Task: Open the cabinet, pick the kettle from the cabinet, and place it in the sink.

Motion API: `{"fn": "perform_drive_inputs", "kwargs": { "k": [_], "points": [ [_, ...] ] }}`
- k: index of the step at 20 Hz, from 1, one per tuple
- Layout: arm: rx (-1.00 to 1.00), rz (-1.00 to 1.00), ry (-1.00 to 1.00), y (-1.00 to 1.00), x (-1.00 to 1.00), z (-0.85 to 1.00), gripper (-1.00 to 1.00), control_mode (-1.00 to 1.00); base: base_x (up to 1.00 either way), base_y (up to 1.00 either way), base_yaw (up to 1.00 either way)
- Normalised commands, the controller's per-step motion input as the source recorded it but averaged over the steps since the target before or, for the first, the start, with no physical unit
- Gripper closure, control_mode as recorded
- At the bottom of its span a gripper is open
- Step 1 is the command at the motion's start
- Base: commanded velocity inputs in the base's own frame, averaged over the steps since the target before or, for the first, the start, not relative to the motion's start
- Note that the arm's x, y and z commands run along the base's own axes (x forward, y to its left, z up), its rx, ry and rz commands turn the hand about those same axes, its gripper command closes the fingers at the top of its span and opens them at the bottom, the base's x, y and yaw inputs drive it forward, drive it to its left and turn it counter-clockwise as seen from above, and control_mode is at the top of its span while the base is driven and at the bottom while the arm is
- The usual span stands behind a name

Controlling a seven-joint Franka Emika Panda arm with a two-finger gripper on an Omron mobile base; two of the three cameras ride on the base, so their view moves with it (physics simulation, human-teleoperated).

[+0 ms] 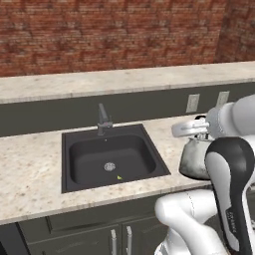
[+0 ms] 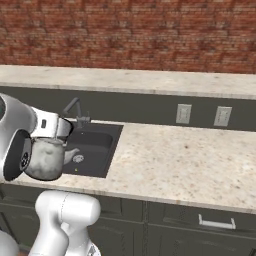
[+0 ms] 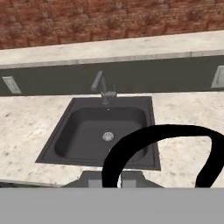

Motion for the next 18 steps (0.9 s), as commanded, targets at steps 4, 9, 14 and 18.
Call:
{"fn": "perform_drive_inputs", "kwargs": {
  "k": [4,9,14,18],
  "points": [
    [0.03,0.27,0.11,-0.07,0.19,0.04,1.0,-1.0,0.0,0.0,0.0],
    [0.0,0.31,0.0,-0.01,0.15,0.0,1.0,-1.0,0.0,0.0,0.0],
    [0.03,0.35,0.0,-0.02,0.14,0.0,1.0,-1.0,0.0,0.0,0.0],
    [0.08,0.34,0.0,-0.04,0.14,-0.02,1.0,-1.0,0.0,0.0,0.0]
  ]
}}
